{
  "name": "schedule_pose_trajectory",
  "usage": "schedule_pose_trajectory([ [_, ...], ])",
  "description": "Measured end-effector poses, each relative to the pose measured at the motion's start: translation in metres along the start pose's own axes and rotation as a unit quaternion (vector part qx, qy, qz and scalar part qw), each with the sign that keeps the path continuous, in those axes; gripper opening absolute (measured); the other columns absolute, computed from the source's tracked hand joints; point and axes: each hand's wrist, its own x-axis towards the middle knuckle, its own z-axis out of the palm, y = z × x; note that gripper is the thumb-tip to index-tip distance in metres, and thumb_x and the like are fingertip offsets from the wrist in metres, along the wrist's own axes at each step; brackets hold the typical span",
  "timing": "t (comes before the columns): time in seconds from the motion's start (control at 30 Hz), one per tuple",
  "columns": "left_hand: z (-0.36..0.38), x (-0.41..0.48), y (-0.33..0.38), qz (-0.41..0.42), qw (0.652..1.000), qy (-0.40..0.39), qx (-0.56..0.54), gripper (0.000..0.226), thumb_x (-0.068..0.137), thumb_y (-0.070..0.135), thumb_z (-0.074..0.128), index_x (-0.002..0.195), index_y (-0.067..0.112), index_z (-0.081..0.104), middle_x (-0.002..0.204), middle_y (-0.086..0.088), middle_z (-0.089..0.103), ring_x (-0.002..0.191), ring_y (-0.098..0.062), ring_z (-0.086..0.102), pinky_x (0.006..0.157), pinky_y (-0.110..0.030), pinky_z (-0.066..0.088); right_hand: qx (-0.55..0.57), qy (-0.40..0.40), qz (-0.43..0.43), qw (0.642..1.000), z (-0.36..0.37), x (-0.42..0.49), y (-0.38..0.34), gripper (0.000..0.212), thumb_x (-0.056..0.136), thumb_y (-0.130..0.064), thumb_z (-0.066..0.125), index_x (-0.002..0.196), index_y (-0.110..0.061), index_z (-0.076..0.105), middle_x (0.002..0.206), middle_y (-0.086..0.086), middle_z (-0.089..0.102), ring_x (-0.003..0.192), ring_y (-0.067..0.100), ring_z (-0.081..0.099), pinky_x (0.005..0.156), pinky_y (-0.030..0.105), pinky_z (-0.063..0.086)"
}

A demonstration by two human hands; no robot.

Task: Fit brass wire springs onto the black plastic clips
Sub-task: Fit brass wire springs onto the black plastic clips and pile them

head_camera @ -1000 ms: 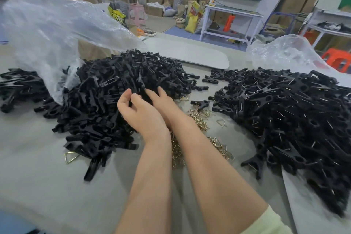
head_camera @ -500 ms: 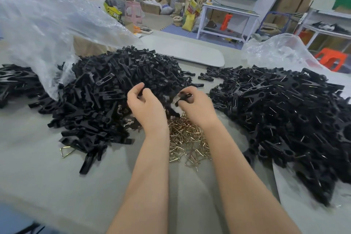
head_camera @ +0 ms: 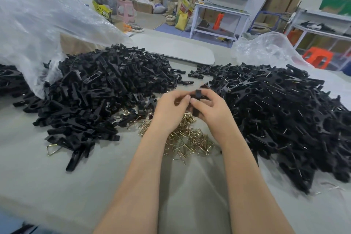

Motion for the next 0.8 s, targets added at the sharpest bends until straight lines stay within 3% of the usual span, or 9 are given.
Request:
schedule_pose_trajectory([
  [0.07,0.001,0.000,-0.002,0.006,1.000,-0.009,0.029,0.020,0.094,0.009,0.055,0.108,0.017,0.067,0.097,0.002,0.070,0.094,-0.013,0.065,0.092,-0.028,0.051,0.017,0.022,0.003,1.000,-0.002,-0.003,0.003,0.027,0.092,-0.002,0.057,0.117,-0.012,0.059,0.092,0.018,0.069,0.081,0.022,0.069,0.078,0.032,0.058],
  [0.13,0.002,0.000,-0.003,0.010,0.999,0.002,0.039,0.020,0.093,0.007,0.056,0.106,0.017,0.067,0.091,0.010,0.068,0.089,-0.004,0.063,0.082,-0.011,0.048,0.037,0.044,0.015,0.998,0.000,-0.002,0.005,0.036,0.095,-0.006,0.054,0.130,-0.012,0.051,0.086,0.011,0.067,0.075,0.015,0.067,0.069,0.025,0.057],
  [0.2,0.004,0.000,-0.003,0.012,0.999,0.035,0.034,0.020,0.092,0.005,0.055,0.100,0.020,0.065,0.087,0.015,0.064,0.085,0.002,0.060,0.075,-0.005,0.045,0.050,0.063,0.025,0.996,0.005,0.001,0.007,0.041,0.097,-0.009,0.050,0.137,-0.011,0.040,0.082,0.008,0.064,0.074,0.013,0.064,0.066,0.023,0.056],
  [0.37,0.008,-0.001,-0.001,0.043,0.987,0.134,0.076,0.021,0.091,0.008,0.057,0.094,0.028,0.062,0.087,0.017,0.063,0.085,0.001,0.060,0.075,-0.003,0.041,0.013,0.103,0.024,0.994,0.015,0.004,0.007,0.026,0.097,-0.010,0.048,0.122,-0.006,0.040,0.096,0.016,0.066,0.081,0.023,0.066,0.081,0.042,0.057],
  [0.47,0.003,-0.001,-0.003,0.056,0.976,0.194,0.082,0.020,0.090,0.011,0.058,0.092,0.031,0.061,0.084,0.022,0.060,0.086,0.002,0.059,0.076,-0.009,0.042,0.039,0.117,0.009,0.992,0.010,0.000,0.005,0.022,0.096,-0.005,0.050,0.118,-0.007,0.048,0.101,0.012,0.062,0.078,0.017,0.069,0.075,0.032,0.059],
  [0.57,0.006,-0.002,-0.003,0.070,0.977,0.176,0.093,0.020,0.091,0.011,0.058,0.094,0.031,0.061,0.082,0.025,0.059,0.084,0.008,0.058,0.073,-0.005,0.042,0.134,0.113,0.002,0.985,0.006,-0.002,0.003,0.026,0.095,-0.002,0.051,0.120,-0.010,0.055,0.095,0.010,0.061,0.082,0.015,0.065,0.077,0.027,0.057],
  [0.67,0.012,-0.002,-0.002,0.086,0.985,0.120,0.093,0.019,0.090,0.011,0.059,0.092,0.029,0.063,0.081,0.023,0.062,0.083,0.009,0.060,0.075,-0.007,0.046,0.108,0.141,0.001,0.984,0.012,0.000,0.005,0.032,0.094,-0.002,0.054,0.125,-0.005,0.051,0.102,0.016,0.064,0.088,0.021,0.064,0.086,0.034,0.055],
  [0.8,0.010,-0.001,-0.001,0.086,0.989,0.100,0.063,0.012,0.091,0.016,0.060,0.089,0.025,0.067,0.084,0.015,0.068,0.082,0.000,0.064,0.077,-0.013,0.049,0.071,0.190,-0.008,0.979,0.012,0.001,0.008,0.018,0.090,-0.006,0.061,0.107,-0.007,0.055,0.100,0.012,0.065,0.076,0.006,0.065,0.073,0.020,0.054],
])
